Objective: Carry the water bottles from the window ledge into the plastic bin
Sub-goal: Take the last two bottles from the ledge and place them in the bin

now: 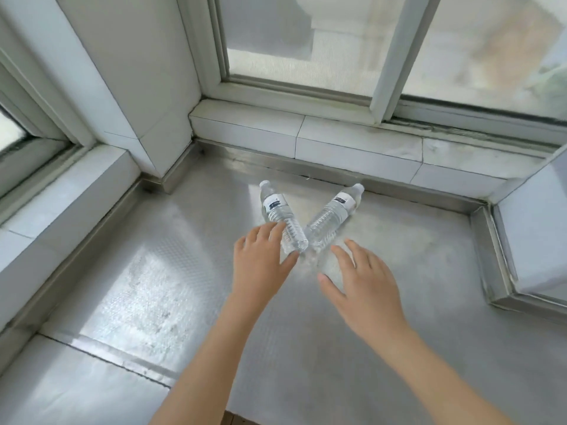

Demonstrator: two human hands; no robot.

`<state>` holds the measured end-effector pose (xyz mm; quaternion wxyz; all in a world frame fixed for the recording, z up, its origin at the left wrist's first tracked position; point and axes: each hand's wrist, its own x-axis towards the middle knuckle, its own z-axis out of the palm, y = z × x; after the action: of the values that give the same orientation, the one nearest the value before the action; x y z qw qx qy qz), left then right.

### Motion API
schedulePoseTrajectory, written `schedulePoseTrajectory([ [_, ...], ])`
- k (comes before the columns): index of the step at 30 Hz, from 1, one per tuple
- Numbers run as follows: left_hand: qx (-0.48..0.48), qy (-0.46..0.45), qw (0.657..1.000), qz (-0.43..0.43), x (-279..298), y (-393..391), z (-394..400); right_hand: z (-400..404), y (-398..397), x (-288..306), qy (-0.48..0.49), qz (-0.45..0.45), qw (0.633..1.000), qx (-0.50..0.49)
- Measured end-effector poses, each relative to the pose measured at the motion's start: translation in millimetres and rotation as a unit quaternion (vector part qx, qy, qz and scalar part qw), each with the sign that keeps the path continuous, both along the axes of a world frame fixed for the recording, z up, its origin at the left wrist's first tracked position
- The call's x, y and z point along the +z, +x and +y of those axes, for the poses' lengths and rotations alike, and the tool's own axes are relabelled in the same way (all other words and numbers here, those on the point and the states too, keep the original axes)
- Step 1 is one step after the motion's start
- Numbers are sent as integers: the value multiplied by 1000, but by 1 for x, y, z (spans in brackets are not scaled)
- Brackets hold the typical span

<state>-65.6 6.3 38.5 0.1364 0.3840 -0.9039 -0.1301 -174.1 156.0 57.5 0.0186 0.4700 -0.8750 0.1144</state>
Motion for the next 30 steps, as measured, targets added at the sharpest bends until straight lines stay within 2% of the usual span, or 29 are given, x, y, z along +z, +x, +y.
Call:
schedulePoseTrajectory([
  [3, 75, 146, 986, -31, -23, -42, -35, -39, -31, -21, 43, -59, 997, -18],
  [5, 129, 233, 964, -10, -40, -66, -53, -68, -52, -36, 61, -165, 982, -64],
  [7, 171, 285, 943, 17, -54, -84, -66, -93, -71, -48, 12, -317, 934, -162],
  [9, 201, 304, 931, 16, -64, -97, -75, -113, -89, -61, -88, -442, 855, -258],
  [11, 220, 305, 926, 21, -71, -107, -82, -128, -104, -76, -148, -479, 808, -309],
  [19, 285, 352, 882, 131, -83, -115, -95, -164, -133, -109, -254, -525, 701, -410],
  [24, 289, 417, 837, 205, -88, -104, -101, -158, -138, -108, -267, -555, 674, -407],
  [26, 285, 439, 815, 249, -92, -100, -99, -154, -136, -103, -255, -563, 685, -386],
  [30, 279, 446, 789, 317, -86, -87, -83, -141, -124, -88, -232, -562, 732, -308],
])
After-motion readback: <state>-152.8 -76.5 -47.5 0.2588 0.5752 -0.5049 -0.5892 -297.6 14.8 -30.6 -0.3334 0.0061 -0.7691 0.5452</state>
